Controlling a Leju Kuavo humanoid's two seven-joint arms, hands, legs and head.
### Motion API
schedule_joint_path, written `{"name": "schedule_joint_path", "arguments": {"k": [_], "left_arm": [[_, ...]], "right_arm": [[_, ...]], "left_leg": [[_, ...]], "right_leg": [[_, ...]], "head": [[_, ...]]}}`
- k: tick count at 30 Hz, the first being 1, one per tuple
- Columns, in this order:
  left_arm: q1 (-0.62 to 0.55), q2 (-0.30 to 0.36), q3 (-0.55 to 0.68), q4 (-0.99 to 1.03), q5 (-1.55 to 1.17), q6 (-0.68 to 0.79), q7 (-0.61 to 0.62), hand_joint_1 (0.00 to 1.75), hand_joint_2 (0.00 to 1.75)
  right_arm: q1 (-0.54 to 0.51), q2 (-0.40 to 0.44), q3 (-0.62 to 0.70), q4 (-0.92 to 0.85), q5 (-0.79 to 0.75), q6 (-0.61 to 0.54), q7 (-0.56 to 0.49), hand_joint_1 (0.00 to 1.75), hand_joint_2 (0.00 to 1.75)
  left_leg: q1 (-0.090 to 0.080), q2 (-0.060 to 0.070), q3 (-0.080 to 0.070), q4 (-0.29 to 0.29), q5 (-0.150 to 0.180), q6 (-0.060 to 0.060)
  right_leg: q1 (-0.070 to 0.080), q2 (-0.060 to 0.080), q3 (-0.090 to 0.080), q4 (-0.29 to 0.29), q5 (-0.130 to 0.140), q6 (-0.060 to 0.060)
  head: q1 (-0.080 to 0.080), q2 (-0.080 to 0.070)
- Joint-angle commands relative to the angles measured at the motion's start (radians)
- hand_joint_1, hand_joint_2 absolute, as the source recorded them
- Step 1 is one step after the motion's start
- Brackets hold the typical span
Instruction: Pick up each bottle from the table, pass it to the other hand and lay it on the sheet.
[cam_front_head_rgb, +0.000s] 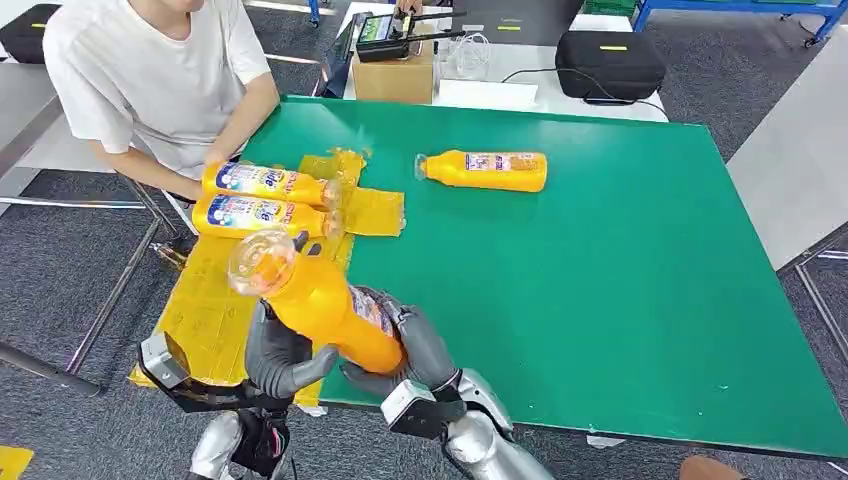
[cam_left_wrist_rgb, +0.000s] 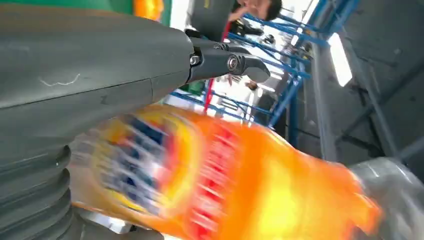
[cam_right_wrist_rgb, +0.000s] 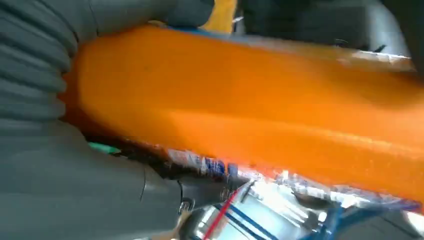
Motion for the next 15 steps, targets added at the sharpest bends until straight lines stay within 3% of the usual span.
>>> {"name": "schedule_joint_path", "arguments": {"k": [1, 15], "left_arm": [[-0.007, 0.035, 0.004, -0.033, -0.024, -0.030, 0.010, 0.00, 1.75], [-0.034, 0.048, -0.046, 0.084, -0.106, 0.010, 0.077, 0.00, 1.75]], "right_arm": [[0.022, -0.009, -0.090, 0.024, -0.022, 0.022, 0.015, 1.75, 1.75], [0.011, 0.000, -0.064, 0.036, 0.059, -0.020, 0.003, 1.75, 1.75]], "left_leg": [[0.001, -0.002, 0.004, -0.003, 0.000, 0.003], [0.000, -0.001, 0.002, -0.002, 0.000, 0.002]], "right_leg": [[0.002, -0.001, 0.004, -0.003, 0.000, -0.005], [0.000, -0.001, 0.002, -0.001, 0.000, -0.002]], "head": [[0.000, 0.000], [0.000, 0.000]]}}
